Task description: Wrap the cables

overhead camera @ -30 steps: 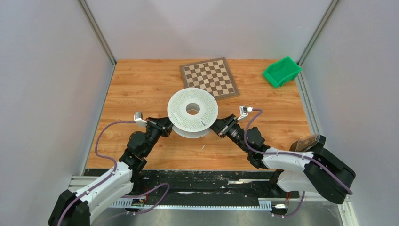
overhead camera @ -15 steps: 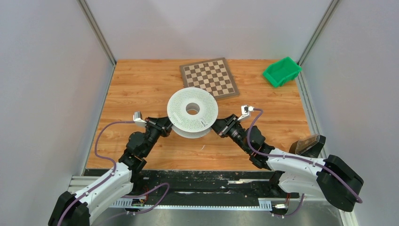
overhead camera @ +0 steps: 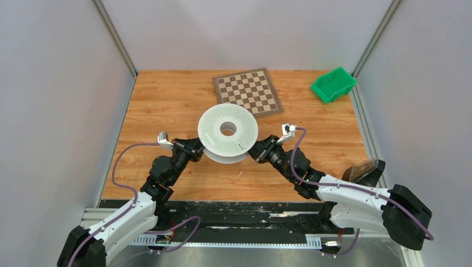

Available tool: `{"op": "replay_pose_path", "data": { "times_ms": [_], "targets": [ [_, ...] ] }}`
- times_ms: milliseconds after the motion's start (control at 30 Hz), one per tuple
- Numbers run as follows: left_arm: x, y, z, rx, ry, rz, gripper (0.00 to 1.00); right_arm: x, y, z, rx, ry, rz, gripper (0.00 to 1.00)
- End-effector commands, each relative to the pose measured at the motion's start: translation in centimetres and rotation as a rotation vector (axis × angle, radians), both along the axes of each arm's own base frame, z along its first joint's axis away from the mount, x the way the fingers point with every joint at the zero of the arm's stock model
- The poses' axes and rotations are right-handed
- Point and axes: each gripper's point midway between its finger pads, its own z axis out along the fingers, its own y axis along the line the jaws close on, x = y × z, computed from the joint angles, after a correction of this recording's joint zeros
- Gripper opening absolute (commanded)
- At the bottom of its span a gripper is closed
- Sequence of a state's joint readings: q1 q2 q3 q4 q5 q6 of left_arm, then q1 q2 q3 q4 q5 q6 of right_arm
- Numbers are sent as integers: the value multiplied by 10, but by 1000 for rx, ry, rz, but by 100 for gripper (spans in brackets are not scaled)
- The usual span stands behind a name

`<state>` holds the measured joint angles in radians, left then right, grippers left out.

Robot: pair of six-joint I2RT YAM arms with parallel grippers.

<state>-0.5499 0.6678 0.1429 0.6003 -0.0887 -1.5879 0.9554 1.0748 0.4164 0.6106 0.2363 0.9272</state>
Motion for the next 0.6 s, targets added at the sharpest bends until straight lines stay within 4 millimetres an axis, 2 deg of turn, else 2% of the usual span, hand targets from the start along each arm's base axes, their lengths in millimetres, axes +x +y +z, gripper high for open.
{"op": "replay_pose_path", "data": {
  "times_ms": [0,433,567],
  "targets": [
    [-6,7,63,-148,-151,10,0,3,-9,13,-17,-25,-46,17],
    [-4,8,61,-145,-146,18,0,-12,-22,24,29,-53,-21,33],
    [-4,10,60,-146,-150,30,0,-17,-33,16,12,-43,-31,36]
  ]
}}
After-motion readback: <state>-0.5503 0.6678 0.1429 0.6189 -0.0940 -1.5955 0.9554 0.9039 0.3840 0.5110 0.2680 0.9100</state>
